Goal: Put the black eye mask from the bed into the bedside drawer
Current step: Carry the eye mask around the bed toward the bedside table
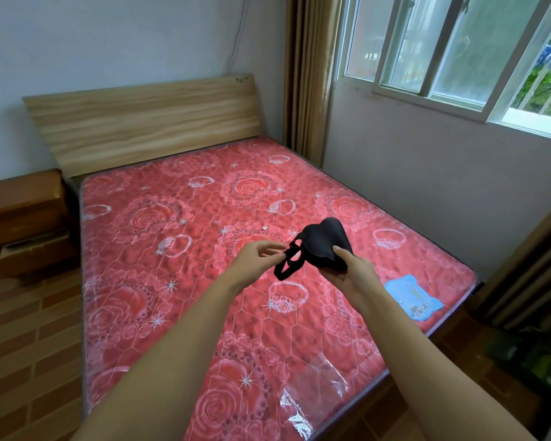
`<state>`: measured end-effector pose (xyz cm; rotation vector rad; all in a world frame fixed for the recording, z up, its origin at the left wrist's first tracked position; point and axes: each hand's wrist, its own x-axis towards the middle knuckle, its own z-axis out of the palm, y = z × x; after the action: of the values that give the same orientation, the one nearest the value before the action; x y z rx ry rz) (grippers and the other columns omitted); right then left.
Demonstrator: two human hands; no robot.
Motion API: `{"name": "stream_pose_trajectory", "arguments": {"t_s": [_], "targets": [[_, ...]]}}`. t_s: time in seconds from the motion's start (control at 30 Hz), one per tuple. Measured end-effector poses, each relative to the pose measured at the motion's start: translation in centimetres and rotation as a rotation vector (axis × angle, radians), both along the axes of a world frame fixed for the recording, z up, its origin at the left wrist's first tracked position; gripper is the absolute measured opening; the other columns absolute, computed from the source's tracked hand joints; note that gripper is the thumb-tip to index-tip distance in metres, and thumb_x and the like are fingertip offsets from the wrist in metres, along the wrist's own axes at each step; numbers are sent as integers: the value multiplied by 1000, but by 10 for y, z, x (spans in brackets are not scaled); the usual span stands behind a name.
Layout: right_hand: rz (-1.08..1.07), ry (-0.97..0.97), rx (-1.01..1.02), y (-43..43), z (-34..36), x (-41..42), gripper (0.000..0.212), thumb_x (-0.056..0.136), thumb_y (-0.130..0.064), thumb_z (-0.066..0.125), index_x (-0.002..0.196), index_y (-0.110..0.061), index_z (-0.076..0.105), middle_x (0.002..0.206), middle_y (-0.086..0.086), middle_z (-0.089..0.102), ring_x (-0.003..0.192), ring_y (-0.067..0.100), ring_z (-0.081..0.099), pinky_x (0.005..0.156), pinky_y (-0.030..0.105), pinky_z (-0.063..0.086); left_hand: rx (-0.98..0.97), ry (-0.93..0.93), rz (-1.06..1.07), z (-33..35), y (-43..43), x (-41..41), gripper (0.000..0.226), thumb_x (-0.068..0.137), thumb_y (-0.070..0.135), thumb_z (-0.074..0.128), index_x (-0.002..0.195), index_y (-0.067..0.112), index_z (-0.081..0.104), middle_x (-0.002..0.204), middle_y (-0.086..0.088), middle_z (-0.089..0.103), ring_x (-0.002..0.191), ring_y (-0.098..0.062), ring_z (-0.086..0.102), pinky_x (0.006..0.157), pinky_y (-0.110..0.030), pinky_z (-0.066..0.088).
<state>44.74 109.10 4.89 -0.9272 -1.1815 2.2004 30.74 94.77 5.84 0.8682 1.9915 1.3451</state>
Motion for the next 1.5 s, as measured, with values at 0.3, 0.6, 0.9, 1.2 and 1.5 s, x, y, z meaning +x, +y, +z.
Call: {"name": "stream_pose_trajectory", "arguments": {"t_s": [0.3,0.6,0.9,1.2,1.5], "targets": [[34,-22,23,-13,-3,-16,8,90,-12,54,84,-8,57,89,12,64,75,23,67,58,26,55,147,-105,211,-3,-18,-12,18,89,12,53,75,19,62,82,1,66,81,-12,62,71,-22,46],[-17,-76,-53,-26,-16,-35,7,88,-12,56,81,-11,57,86,10,62,71,24,61,60,30,49,601,-752,617,-7,-65,-45,21,94,5,38,83,5,55,85,-9,57,78,-17,55,74,-28,45],[-34,6,-158,-39,-10,-60,11,88,-5,55,96,1,51,91,13,58,80,24,59,71,34,49,804,-939,768,-15,-111,-55,22,96,7,34,88,3,55,89,-9,60,86,-18,59,100,-39,39],[177,-32,-111,-55,-14,-67,6,86,-4,57,80,-2,56,88,16,61,78,27,62,61,32,50,475,-665,833,-21,-111,-39,19,90,5,45,76,15,52,52,2,53,49,-9,48,59,-32,46],[577,-74,-75,-107,-21,-83,4,87,-4,55,86,0,56,96,16,59,88,27,62,58,31,60,331,-514,900,-32,-159,3,31,89,-11,37,105,4,58,99,-12,54,75,-17,55,56,-24,48]]}}
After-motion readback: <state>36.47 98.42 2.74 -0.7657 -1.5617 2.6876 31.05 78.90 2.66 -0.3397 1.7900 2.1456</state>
